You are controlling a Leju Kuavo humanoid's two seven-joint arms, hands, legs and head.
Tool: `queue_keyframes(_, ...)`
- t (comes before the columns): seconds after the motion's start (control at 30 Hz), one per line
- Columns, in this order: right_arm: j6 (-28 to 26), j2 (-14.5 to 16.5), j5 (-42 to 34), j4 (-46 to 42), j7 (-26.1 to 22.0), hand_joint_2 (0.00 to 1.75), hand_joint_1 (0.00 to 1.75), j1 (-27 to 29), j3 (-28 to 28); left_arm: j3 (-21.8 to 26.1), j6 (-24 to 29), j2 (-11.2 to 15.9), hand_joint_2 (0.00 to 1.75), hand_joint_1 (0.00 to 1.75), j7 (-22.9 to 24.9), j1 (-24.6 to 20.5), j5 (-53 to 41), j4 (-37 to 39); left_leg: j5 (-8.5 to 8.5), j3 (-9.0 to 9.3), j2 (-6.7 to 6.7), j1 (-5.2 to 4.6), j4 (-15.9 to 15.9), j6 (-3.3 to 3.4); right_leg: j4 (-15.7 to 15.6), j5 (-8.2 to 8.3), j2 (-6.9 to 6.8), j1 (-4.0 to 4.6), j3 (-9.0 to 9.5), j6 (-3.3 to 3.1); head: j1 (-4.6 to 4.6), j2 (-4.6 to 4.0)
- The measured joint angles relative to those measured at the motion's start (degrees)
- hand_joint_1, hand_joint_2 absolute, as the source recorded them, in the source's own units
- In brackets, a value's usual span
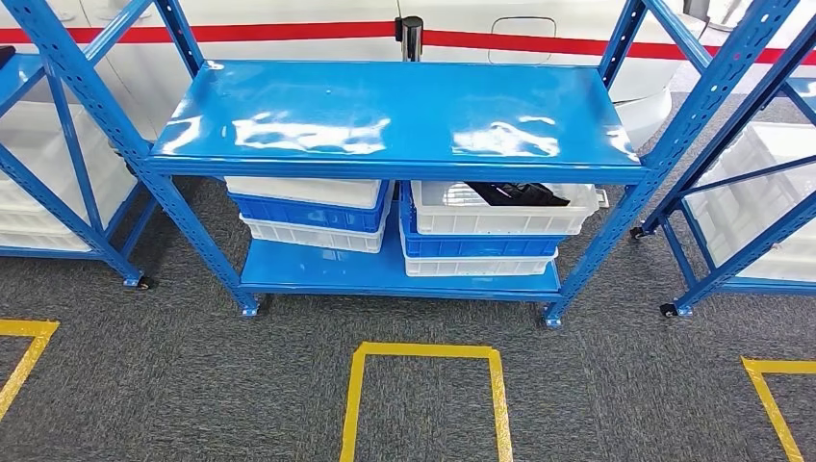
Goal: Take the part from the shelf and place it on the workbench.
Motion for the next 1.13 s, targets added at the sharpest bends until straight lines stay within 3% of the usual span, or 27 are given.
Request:
queue_keyframes(0.53,10.55,-2.17,-7.82,-4.44,-5.17,0.0,0.0,4.05,1.71,-24.53,-6.08,3.3,0.0,0.0,3.09,4.76,15.9,-3.78,-0.04,0.01,0.0,0.0,-0.01,-0.03,-0.01,-0.02,0.0,0.0,-0.24,-0.01,0.01,0.0)
queue_keyframes(0.73,11.84,-2.51,-8.67,-5.14,-5.81,0.0,0.0,4.51,2.12,-28.18,-6.78,3.78,0.0,0.0,3.46,5.4,17.61,-4.38,-0.06,0.01,0.0,0.0,-0.01,-0.03,-0.01,-0.04,0.0,0.0,-0.49,-0.02,0.0,0.0)
queue_keyframes(1.03,11.94,-2.68,-8.78,-5.66,-5.84,0.0,0.0,4.82,2.31,-30.03,-6.79,4.03,0.0,0.0,3.52,5.67,17.65,-4.65,-0.06,0.01,0.0,0.0,-0.01,-0.03,-0.01,-0.04,0.0,0.0,-0.48,-0.02,0.0,0.0)
queue_keyframes(1.1,11.94,-2.69,-8.8,-5.7,-5.85,0.87,0.0,4.82,2.32,-30.2,-6.79,4.04,0.0,0.0,3.52,5.68,17.65,-4.65,-0.06,0.0,0.0,0.0,-0.01,-0.03,-0.01,-0.04,0.0,0.0,-0.49,-0.02,0.01,0.0)
queue_keyframes(1.13,11.94,-2.7,-8.8,-5.7,-5.86,1.16,0.0,4.82,2.32,-30.22,-6.79,4.04,0.0,0.0,3.52,5.68,17.65,-4.65,-0.06,0.0,0.0,0.0,-0.01,-0.03,-0.01,-0.04,0.0,0.0,-0.49,-0.02,0.01,0.0)
